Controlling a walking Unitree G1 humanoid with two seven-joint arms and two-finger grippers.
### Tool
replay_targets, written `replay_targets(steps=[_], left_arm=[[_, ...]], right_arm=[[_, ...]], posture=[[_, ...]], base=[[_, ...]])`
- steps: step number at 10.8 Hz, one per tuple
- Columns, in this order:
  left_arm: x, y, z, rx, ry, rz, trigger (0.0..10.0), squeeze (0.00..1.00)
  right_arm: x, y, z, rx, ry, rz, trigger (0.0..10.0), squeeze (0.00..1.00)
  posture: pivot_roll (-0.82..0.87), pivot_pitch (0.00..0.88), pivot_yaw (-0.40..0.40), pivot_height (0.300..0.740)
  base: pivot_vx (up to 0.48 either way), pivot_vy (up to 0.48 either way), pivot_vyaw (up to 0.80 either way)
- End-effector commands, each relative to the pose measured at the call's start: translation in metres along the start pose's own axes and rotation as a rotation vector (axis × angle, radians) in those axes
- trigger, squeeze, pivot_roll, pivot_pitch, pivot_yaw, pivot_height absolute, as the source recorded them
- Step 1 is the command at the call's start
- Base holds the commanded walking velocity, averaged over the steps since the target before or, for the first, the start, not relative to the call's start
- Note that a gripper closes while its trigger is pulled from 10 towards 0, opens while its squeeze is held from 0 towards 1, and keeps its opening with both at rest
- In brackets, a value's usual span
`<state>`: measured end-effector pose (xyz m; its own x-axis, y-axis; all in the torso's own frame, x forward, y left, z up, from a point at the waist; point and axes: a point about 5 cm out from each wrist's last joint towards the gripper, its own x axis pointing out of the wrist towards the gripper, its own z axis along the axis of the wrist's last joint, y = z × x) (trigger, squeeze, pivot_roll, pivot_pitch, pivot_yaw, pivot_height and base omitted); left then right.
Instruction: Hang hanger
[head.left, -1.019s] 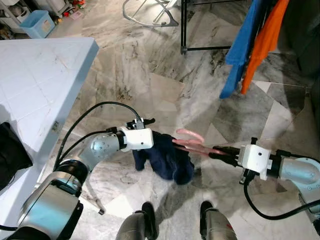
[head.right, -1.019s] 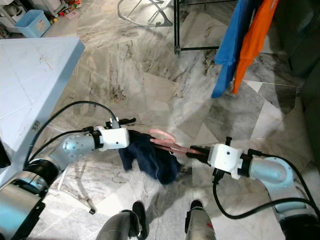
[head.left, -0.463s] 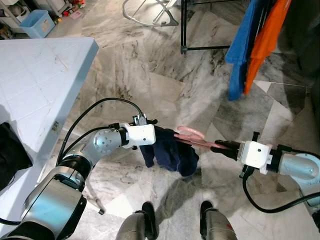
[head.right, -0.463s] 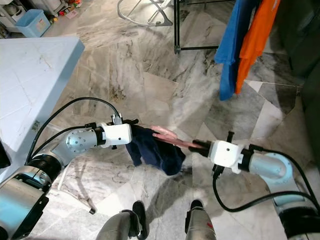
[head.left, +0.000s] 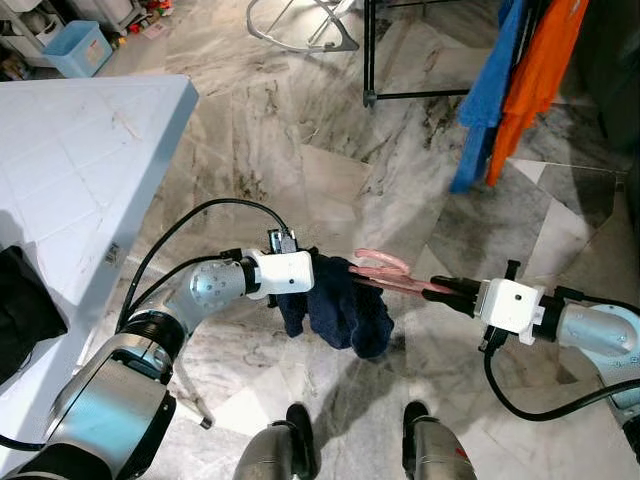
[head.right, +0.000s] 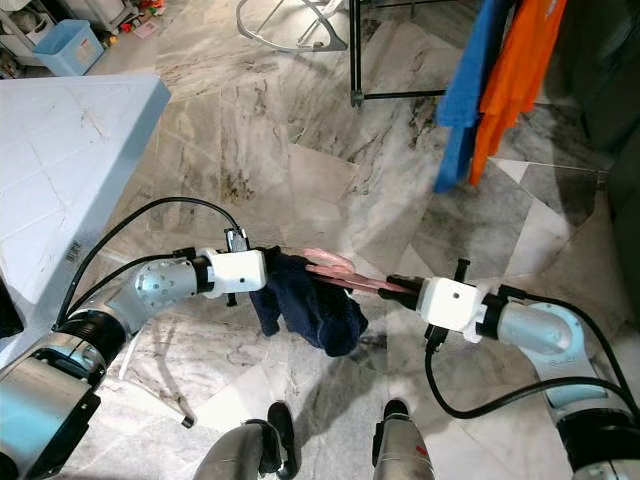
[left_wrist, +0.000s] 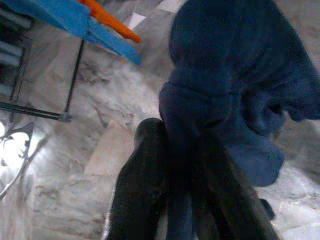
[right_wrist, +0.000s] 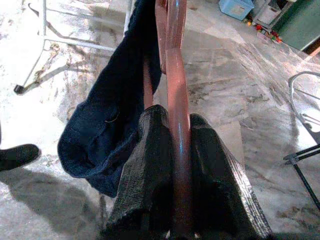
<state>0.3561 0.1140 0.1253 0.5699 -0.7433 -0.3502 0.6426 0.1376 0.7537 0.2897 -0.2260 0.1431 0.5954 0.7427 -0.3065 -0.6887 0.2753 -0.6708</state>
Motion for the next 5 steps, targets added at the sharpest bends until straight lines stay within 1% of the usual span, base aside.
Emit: replay_targets(steps=[1,3,5], left_arm=[[-0.0033,-0.0169,-0.0113,-0.027,0.051,-0.063,0.0,0.0],[-0.0025,-0.0251,-0.0136,-0.05,0.066,-0.114,0.0,0.0],[-0.0009,-0.0258,-0.0122,-0.06,0.06,-0.118,0.0,0.0]], right_arm=[[0.0051,0.0,0.0065,-0.027,-0.05,-0.007,10.0,0.0],[0.0058,0.0001,0.0064,-0.028,-0.052,-0.008,10.0,0.0],[0.0071,0.0023,0.0061,-0.027,-0.055,-0.004,10.0,0.0]], posture=[[-0.22,0.301,0.213,0.74],[-0.22,0.303,0.213,0.74],[-0.21,0.303,0.214,0.74]], base=[[0.0,0.0,0.0],[0.0,0.0,0.0],[0.0,0.0,0.0]])
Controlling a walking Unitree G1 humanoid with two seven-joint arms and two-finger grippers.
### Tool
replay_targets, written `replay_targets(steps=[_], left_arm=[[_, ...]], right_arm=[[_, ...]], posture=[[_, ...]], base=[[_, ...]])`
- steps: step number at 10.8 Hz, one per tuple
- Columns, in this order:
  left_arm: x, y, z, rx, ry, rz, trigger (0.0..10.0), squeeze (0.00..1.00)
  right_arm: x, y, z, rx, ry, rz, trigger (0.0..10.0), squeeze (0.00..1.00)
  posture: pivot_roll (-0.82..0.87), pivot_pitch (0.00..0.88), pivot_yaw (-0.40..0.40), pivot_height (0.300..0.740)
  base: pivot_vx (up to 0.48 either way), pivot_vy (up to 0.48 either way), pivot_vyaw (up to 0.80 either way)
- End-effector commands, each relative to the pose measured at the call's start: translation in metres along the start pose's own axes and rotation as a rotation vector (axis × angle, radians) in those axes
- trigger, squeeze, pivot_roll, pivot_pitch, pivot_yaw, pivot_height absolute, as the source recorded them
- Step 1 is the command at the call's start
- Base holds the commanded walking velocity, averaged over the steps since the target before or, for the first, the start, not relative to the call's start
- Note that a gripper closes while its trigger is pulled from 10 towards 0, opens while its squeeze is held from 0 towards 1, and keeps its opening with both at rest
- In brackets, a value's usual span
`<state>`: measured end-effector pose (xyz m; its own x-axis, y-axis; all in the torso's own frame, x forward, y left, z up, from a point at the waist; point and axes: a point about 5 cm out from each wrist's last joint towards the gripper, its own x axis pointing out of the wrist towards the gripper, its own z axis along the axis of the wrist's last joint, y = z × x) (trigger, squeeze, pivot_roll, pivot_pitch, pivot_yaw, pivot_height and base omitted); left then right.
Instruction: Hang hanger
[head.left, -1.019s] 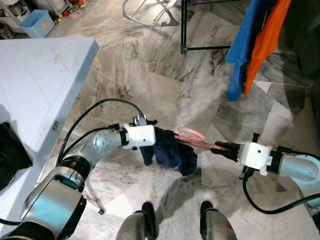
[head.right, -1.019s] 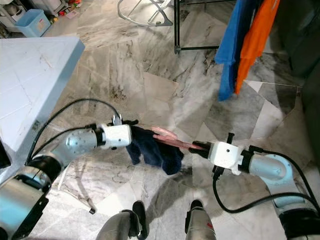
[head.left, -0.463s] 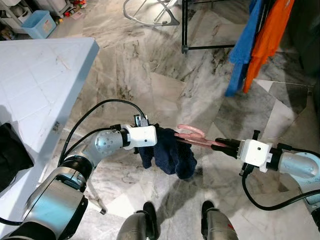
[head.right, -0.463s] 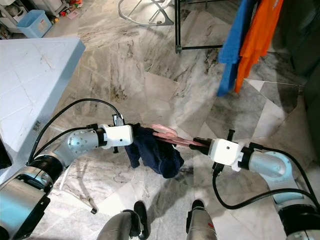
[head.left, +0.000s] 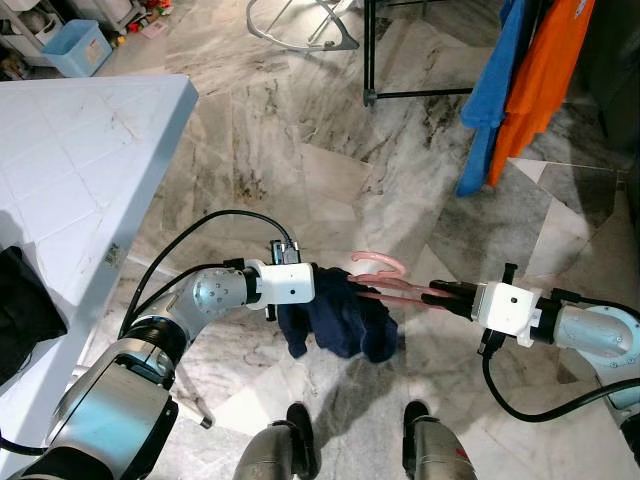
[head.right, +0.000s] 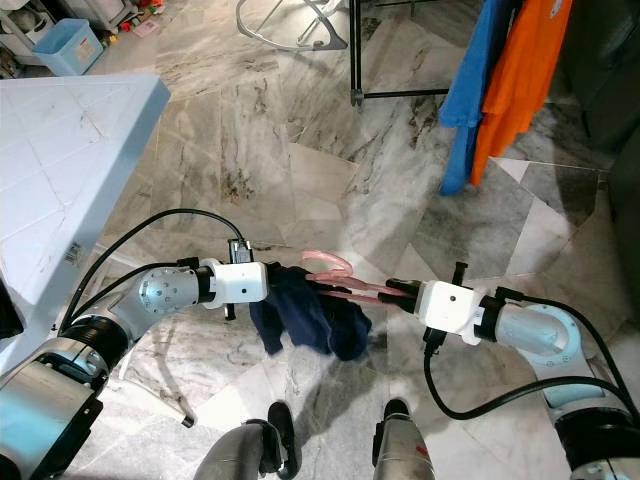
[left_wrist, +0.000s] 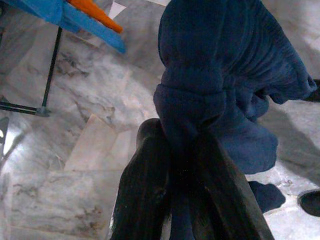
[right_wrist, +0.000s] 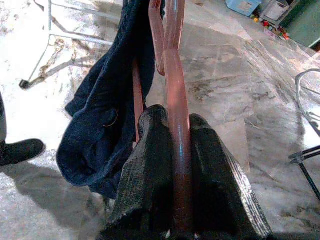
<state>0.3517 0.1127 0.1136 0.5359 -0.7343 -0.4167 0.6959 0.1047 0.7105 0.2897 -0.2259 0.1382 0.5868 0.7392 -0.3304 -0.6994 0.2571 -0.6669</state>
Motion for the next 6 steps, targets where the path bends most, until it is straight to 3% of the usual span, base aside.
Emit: replay_targets(steps=[1,2,3,6], left_arm=[[-0.002,-0.011,-0.008,-0.046,0.027,-0.036,0.0,0.0],[-0.003,-0.007,-0.009,-0.057,0.029,-0.016,0.0,0.0],[-0.006,-0.001,-0.01,-0.073,0.042,0.024,0.0,0.0],[-0.014,-0.007,-0.027,-0.136,0.125,0.049,0.0,0.0]], right_arm=[[0.005,-0.001,0.009,-0.023,-0.066,-0.024,10.0,0.0],[0.005,-0.001,0.008,-0.007,-0.063,-0.015,10.0,0.15],[0.004,0.0,0.007,0.026,-0.058,0.001,10.0,1.0],[-0.005,-0.007,0.002,0.064,0.014,0.083,10.0,1.0]], posture=[[-0.22,0.304,0.212,0.74],[-0.22,0.304,0.213,0.74],[-0.21,0.304,0.211,0.74],[-0.21,0.302,0.203,0.74]], base=[[0.0,0.0,0.0],[0.0,0.0,0.0],[0.0,0.0,0.0],[0.0,0.0,0.0]])
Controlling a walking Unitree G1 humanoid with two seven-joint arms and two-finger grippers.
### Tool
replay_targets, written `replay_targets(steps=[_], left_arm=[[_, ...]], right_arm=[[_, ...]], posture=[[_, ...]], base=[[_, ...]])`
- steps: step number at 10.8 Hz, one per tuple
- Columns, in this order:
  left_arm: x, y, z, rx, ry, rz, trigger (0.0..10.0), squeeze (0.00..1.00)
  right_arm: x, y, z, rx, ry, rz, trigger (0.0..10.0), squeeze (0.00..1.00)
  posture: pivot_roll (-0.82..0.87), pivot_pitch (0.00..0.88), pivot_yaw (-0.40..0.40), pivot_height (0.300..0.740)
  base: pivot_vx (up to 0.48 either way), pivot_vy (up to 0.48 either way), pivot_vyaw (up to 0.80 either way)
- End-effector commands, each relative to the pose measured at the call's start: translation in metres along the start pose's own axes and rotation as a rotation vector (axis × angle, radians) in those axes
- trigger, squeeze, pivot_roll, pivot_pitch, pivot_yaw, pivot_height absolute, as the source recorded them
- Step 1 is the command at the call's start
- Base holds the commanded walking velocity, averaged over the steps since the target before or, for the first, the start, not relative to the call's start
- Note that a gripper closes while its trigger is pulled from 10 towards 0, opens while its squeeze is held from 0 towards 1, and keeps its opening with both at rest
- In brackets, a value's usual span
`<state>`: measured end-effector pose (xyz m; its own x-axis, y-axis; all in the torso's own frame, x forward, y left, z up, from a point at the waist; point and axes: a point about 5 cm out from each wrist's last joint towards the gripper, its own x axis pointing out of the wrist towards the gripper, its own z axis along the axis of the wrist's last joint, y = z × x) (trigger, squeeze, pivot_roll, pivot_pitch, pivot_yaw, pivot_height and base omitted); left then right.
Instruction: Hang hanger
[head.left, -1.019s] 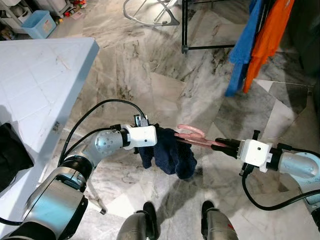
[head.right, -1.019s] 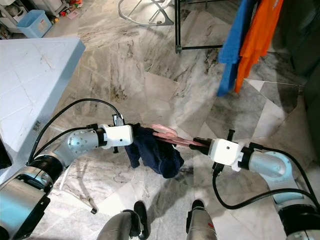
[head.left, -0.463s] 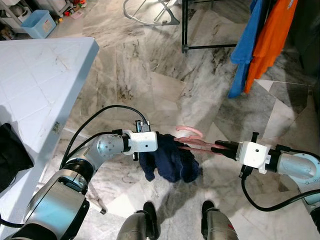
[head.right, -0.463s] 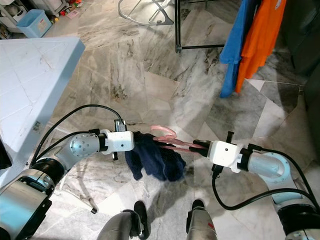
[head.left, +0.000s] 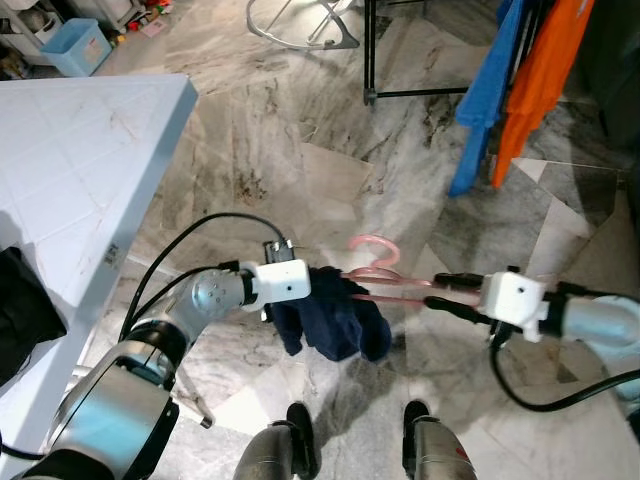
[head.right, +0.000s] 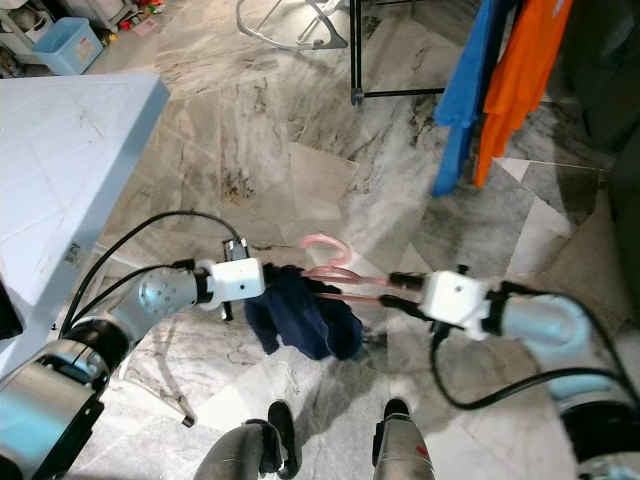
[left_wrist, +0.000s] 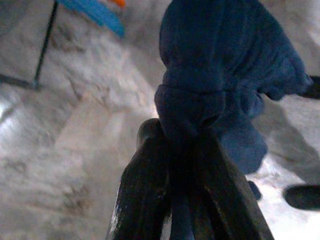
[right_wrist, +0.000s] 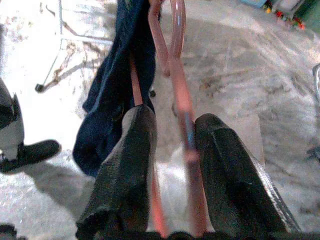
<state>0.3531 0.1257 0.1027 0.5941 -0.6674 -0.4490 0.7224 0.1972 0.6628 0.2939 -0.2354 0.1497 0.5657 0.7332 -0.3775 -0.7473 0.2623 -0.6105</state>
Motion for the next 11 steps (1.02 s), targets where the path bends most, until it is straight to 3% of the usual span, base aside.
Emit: replay_targets(steps=[1,3,5,6,8,9,11], left_arm=[[-0.011,-0.001,-0.017,-0.05,0.056,0.03,0.0,0.0],[-0.025,0.001,-0.039,-0.11,0.17,0.123,0.0,0.0],[-0.035,0.004,-0.052,-0.19,0.232,0.219,0.0,0.0],[-0.038,0.012,-0.054,-0.288,0.223,0.307,0.0,0.0],[-0.037,0.031,-0.045,-0.403,0.156,0.48,0.0,0.0],[-0.034,0.034,-0.039,-0.445,0.113,0.514,0.0,0.0],[-0.034,0.034,-0.039,-0.445,0.113,0.514,0.0,0.0]], right_arm=[[0.001,-0.003,0.004,-0.012,-0.012,0.009,10.0,1.0],[-0.005,-0.026,0.012,-0.034,-0.014,-0.105,10.0,1.0],[-0.005,-0.029,0.014,-0.019,-0.024,-0.177,10.0,1.0],[-0.002,-0.029,0.013,0.015,-0.028,-0.258,10.0,1.0],[0.012,-0.018,0.007,0.235,-0.063,-0.473,10.0,1.0],[0.018,-0.009,0.003,0.307,-0.062,-0.53,10.0,1.0],[0.018,-0.009,0.003,0.307,-0.062,-0.53,10.0,1.0]], posture=[[-0.21,0.301,0.202,0.74],[-0.21,0.302,0.194,0.74],[-0.21,0.301,0.189,0.74],[-0.21,0.301,0.185,0.74],[-0.2,0.302,0.186,0.74],[-0.2,0.303,0.188,0.74],[-0.2,0.303,0.188,0.74]], base=[[0.0,0.0,0.0],[0.0,0.0,0.0],[0.0,0.0,0.0],[0.0,0.0,0.0],[0.0,0.0,0.0],[0.0,0.0,0.0],[0.0,0.0,0.0]])
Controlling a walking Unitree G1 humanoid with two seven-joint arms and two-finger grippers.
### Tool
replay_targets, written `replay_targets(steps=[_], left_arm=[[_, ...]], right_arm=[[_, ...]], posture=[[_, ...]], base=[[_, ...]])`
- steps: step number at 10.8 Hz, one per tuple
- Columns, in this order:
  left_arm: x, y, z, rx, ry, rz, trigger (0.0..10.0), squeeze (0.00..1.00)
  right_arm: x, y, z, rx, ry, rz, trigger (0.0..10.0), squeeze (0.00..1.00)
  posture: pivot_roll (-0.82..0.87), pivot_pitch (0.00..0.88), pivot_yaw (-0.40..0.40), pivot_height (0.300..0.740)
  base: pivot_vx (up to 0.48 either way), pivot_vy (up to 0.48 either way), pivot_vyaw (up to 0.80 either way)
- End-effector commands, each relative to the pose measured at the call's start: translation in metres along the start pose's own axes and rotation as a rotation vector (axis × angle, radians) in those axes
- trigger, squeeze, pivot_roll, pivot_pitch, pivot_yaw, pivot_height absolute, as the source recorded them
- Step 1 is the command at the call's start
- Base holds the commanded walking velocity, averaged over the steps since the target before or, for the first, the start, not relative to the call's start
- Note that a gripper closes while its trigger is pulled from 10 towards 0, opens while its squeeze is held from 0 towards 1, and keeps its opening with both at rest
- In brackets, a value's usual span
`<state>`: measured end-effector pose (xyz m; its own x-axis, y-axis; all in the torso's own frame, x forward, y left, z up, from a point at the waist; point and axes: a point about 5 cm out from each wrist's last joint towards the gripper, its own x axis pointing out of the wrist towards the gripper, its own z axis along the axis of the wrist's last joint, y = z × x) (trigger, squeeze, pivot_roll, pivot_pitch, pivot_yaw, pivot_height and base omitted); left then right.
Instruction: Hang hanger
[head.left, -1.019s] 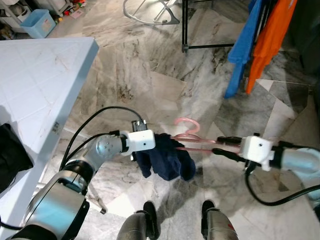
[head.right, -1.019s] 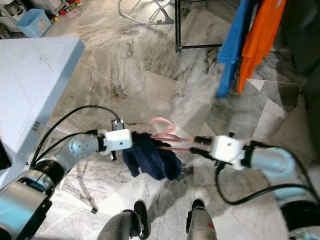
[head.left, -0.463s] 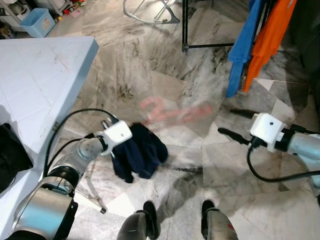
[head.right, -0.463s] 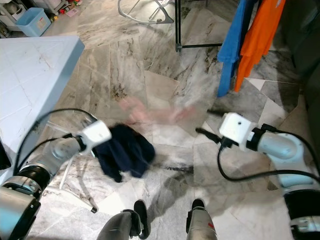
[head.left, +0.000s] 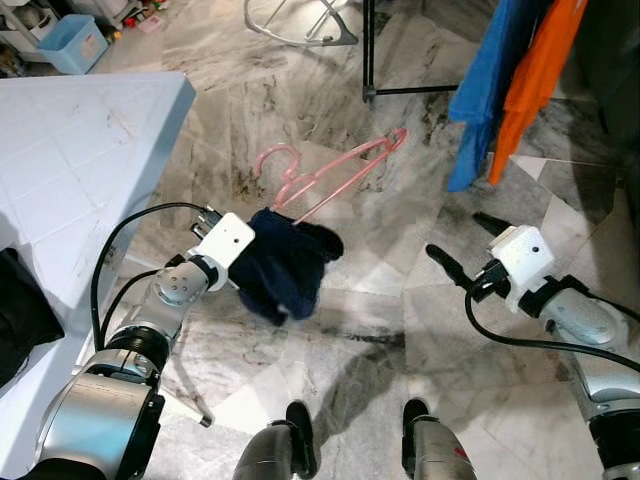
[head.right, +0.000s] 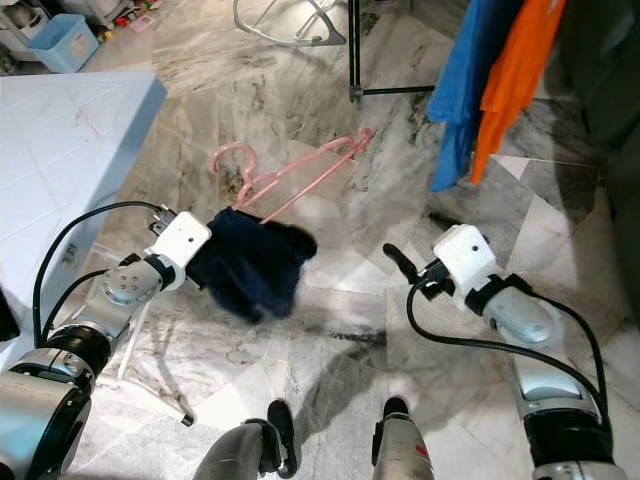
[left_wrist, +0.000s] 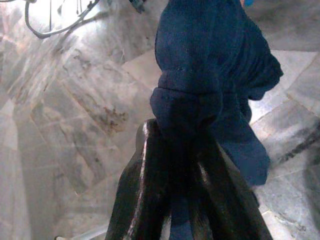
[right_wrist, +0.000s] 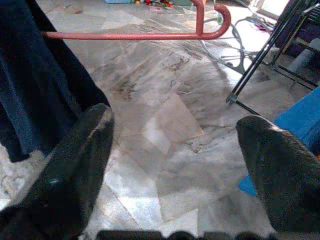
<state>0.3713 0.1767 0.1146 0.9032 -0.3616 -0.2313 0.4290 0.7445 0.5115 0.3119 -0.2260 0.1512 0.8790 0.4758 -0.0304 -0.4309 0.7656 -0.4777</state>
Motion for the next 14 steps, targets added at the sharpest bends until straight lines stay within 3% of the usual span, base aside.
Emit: replay_targets(steps=[1,8,9,10,11,12,13,14], left_arm=[[-0.002,0.006,-0.002,-0.01,0.005,0.03,0.0,0.0],[-0.002,0.006,-0.002,-0.01,0.005,0.03,0.0,0.0],[0.007,-0.011,0.025,0.004,-0.154,-0.051,0.0,0.0],[0.012,-0.037,0.062,0.068,-0.368,-0.158,0.0,0.0],[0.013,-0.036,0.064,0.058,-0.372,-0.126,0.0,0.0],[0.014,-0.034,0.067,0.034,-0.387,-0.081,0.0,0.0],[0.013,-0.035,0.07,0.018,-0.413,-0.072,0.0,0.0],[0.011,-0.031,0.071,-0.004,-0.435,-0.043,0.0,0.0]], right_arm=[[0.0,0.003,0.001,0.006,-0.005,0.011,10.0,1.0],[0.0,0.003,0.001,0.006,-0.005,0.011,10.0,1.0],[0.01,0.025,-0.016,0.248,0.035,-0.146,10.0,0.0],[0.027,0.057,-0.035,0.511,0.115,-0.299,10.0,0.0],[0.029,0.057,-0.033,0.477,0.126,-0.292,10.0,0.0],[0.035,0.057,-0.031,0.382,0.148,-0.316,10.0,0.0],[0.042,0.063,-0.031,0.376,0.182,-0.281,10.0,0.55],[0.049,0.066,-0.025,0.45,0.15,-0.236,10.0,1.0]], posture=[[-0.2,0.303,0.188,0.74],[-0.2,0.303,0.188,0.74],[-0.21,0.296,0.182,0.74],[-0.21,0.295,0.177,0.74],[-0.21,0.294,0.172,0.74],[-0.22,0.291,0.16,0.74],[-0.2,0.286,0.138,0.74],[-0.19,0.28,0.12,0.74]], base=[[0.0,0.0,0.0],[0.0,0.0,0.0],[0.0,0.0,0.0],[0.0,0.0,0.0],[0.0,0.0,0.0],[0.0,0.0,0.0],[0.0,0.0,0.0],[0.0,0.0,0.0]])
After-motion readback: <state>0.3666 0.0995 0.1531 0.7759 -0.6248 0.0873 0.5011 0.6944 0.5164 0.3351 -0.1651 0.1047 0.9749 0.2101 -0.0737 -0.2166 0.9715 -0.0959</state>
